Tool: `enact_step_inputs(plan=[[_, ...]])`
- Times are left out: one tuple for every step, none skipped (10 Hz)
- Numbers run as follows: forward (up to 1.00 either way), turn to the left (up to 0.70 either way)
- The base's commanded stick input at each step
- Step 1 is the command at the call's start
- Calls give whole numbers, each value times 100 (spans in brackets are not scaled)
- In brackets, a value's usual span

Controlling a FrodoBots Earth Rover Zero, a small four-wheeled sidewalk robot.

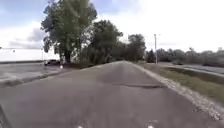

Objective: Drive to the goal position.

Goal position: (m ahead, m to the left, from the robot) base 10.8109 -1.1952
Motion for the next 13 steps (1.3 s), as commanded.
enact_step_inputs(plan=[[70,0],[70,0],[70,0],[70,0],[70,0],[70,0],[70,0],[70,0],[70,0],[70,0],[70,0],[70,0],[70,0]])
